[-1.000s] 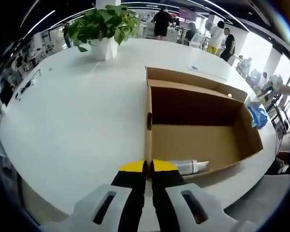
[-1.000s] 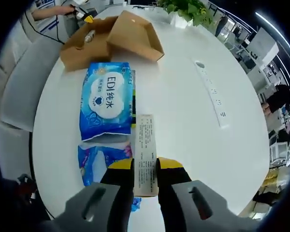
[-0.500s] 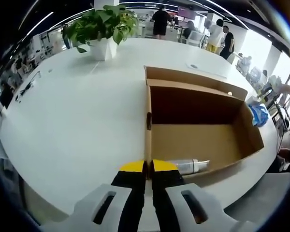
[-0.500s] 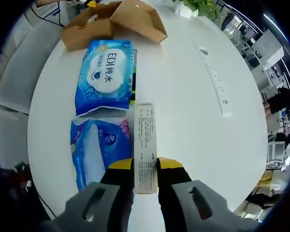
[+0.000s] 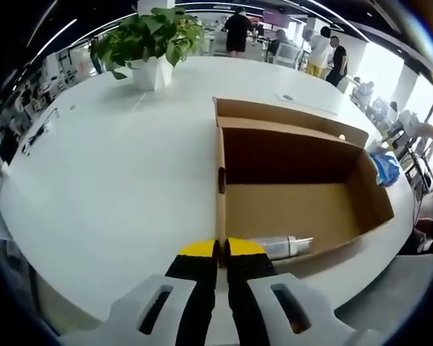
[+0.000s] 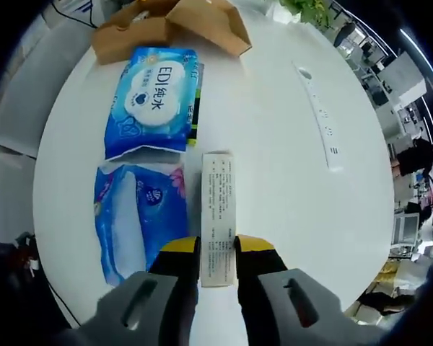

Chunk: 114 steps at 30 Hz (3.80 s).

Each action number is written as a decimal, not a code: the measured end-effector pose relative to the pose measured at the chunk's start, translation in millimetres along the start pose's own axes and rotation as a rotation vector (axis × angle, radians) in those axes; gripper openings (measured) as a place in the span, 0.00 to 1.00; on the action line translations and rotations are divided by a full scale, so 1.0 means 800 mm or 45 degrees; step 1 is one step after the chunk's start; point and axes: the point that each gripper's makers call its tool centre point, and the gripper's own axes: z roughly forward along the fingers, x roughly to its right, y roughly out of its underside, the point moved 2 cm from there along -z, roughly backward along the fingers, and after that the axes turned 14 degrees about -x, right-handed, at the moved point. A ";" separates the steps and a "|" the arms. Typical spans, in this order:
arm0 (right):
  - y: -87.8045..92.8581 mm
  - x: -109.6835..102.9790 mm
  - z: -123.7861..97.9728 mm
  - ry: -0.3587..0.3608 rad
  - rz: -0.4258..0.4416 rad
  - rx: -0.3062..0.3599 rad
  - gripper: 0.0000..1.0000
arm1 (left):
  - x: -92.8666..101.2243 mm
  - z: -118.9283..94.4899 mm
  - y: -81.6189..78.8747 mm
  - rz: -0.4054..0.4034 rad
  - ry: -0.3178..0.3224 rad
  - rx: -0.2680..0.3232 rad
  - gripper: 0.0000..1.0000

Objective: Operate the shoe box by opening the lid, removing the specified soft item, and placing it in the target area until the item is outside and the box remains undamaged.

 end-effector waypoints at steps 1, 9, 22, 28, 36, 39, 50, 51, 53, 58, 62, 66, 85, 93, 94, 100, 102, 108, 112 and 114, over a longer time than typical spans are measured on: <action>0.000 0.001 0.000 0.003 0.000 -0.001 0.17 | 0.000 0.000 0.000 0.008 -0.003 -0.003 0.01; 0.000 0.002 0.000 0.021 -0.014 -0.003 0.17 | 0.001 0.000 0.000 0.043 0.004 -0.011 0.01; -0.008 0.007 -0.012 0.040 0.088 0.054 0.22 | -0.001 -0.006 -0.007 0.145 -0.010 0.010 0.06; -0.015 0.006 -0.030 0.081 0.166 0.109 0.28 | 0.000 -0.023 -0.022 0.211 -0.021 0.047 0.13; -0.025 -0.010 -0.059 0.096 0.403 0.221 0.40 | 0.017 -0.035 -0.033 0.404 0.053 0.031 0.20; -0.030 -0.017 -0.071 0.097 0.482 0.274 0.45 | 0.027 -0.037 -0.038 0.509 0.086 0.027 0.24; -0.046 -0.063 -0.103 0.100 0.644 0.403 0.53 | 0.057 -0.037 -0.047 0.893 0.182 -0.064 0.32; -0.048 -0.071 -0.105 0.093 0.657 0.408 0.55 | 0.060 -0.036 -0.048 0.934 0.189 -0.078 0.32; -0.052 -0.082 -0.108 0.090 0.667 0.430 0.59 | 0.062 -0.034 -0.050 0.990 0.195 -0.089 0.34; -0.061 -0.117 -0.116 0.070 0.710 0.456 0.65 | 0.070 -0.026 -0.055 1.140 0.213 -0.148 0.36; -0.069 -0.143 -0.122 0.058 0.737 0.488 0.70 | 0.075 -0.021 -0.059 1.235 0.239 -0.184 0.36; -0.071 -0.159 -0.129 0.050 0.783 0.510 0.77 | 0.081 -0.016 -0.059 1.311 0.273 -0.222 0.37; -0.104 -0.222 -0.180 0.025 0.965 0.670 0.96 | 0.085 0.026 -0.041 1.622 0.340 -0.465 0.40; -0.114 -0.240 -0.187 0.028 0.990 0.702 0.96 | 0.093 0.041 -0.026 1.770 0.402 -0.578 0.44; -0.115 -0.242 -0.187 0.026 0.993 0.701 0.96 | 0.093 0.043 -0.025 1.788 0.406 -0.588 0.44; -0.115 -0.253 -0.179 0.011 1.036 0.701 0.96 | 0.095 0.057 -0.011 1.898 0.455 -0.698 0.46; -0.115 -0.257 -0.175 0.007 1.038 0.684 0.96 | 0.096 0.060 -0.011 1.912 0.465 -0.715 0.47; -0.110 -0.257 -0.173 0.007 1.059 0.670 0.96 | 0.102 0.067 -0.005 1.964 0.519 -0.762 0.45; -0.107 -0.251 -0.177 0.022 1.069 0.676 0.96 | 0.104 0.073 -0.002 1.983 0.520 -0.776 0.45; -0.106 -0.249 -0.178 0.025 1.074 0.676 0.96 | 0.105 0.075 -0.001 1.985 0.521 -0.773 0.45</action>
